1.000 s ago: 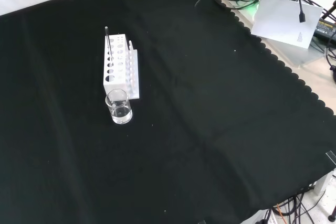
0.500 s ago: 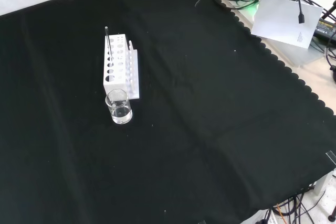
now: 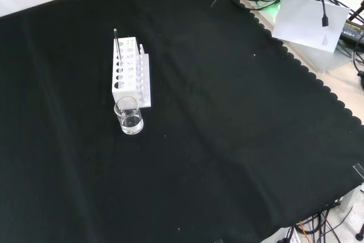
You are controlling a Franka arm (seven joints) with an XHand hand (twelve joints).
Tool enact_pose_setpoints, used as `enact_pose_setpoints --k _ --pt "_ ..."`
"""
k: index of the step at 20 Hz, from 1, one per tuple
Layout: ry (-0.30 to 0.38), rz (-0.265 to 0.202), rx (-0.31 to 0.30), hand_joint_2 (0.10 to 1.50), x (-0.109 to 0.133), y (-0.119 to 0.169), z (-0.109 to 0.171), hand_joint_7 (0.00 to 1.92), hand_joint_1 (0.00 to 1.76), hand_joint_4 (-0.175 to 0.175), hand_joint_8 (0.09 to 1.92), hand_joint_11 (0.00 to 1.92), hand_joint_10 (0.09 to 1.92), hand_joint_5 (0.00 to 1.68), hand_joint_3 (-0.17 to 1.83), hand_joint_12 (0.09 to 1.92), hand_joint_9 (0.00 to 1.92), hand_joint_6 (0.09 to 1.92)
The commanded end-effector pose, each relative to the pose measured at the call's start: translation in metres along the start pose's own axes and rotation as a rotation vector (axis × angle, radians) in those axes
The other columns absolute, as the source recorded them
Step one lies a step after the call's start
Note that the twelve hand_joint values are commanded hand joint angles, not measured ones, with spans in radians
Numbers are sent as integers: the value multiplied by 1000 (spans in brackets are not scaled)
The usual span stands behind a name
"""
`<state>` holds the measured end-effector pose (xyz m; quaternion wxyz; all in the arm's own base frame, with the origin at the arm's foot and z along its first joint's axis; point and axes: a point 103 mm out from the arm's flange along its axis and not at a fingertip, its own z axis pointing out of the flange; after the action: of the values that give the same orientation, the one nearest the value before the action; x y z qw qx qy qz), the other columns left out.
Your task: Take the glass rod from the white test tube rack.
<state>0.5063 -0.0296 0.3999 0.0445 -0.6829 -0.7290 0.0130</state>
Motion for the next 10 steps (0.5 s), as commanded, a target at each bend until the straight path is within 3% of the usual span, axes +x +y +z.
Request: enact_pose_setpoints --k 1,10 --pt "1 1 15 847 -15 26 26 68 669 -104 821 0 870 104 544 1304 149 87" --pt "1 -7 45 853 -14 46 62 90 645 -105 838 0 874 112 549 1319 178 87"
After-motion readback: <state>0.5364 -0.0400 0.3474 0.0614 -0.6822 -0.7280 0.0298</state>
